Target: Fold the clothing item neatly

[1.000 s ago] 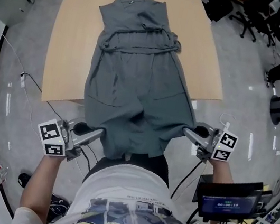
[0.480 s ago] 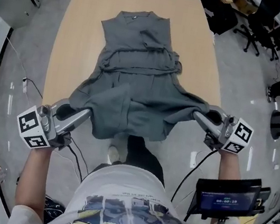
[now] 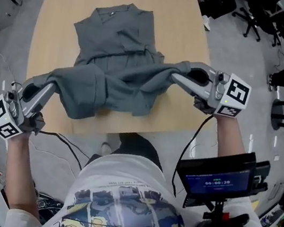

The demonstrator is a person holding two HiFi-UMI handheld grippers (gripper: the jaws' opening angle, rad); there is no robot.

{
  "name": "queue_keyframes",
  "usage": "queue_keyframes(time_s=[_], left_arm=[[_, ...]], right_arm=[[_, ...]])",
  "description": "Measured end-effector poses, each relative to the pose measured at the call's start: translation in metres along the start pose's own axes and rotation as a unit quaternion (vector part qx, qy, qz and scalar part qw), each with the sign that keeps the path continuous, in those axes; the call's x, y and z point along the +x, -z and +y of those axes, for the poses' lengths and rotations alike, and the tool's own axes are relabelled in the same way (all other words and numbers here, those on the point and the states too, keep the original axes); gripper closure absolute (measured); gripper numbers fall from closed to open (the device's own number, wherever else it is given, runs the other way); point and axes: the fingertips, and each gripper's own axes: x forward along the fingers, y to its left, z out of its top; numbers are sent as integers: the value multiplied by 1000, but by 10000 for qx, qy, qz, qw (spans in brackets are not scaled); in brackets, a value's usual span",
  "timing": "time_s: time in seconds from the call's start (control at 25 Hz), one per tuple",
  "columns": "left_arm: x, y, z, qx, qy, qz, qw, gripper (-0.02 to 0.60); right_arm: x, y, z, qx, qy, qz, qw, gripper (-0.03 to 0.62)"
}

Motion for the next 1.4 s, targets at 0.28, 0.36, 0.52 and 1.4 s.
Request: queue_keyframes(time_s=[0.28, 0.36, 0.52, 1.4], left_arm=[[20, -15, 80, -105, -352, -124, 9992, 571], [23, -16, 95, -92, -461, -128, 9988, 571], [36, -21, 141, -121, -714, -75, 9973, 571], [71, 96, 396, -803, -2856, 1412, 9445, 569]], right_arm=[[18, -11, -95, -114, 14, -19, 9999, 579], [20, -13, -114, -153, 91, -47, 9998, 579], [26, -17, -165, -158, 264, -68, 9995, 579], [77, 139, -390, 1106, 1401, 751, 9811, 577]])
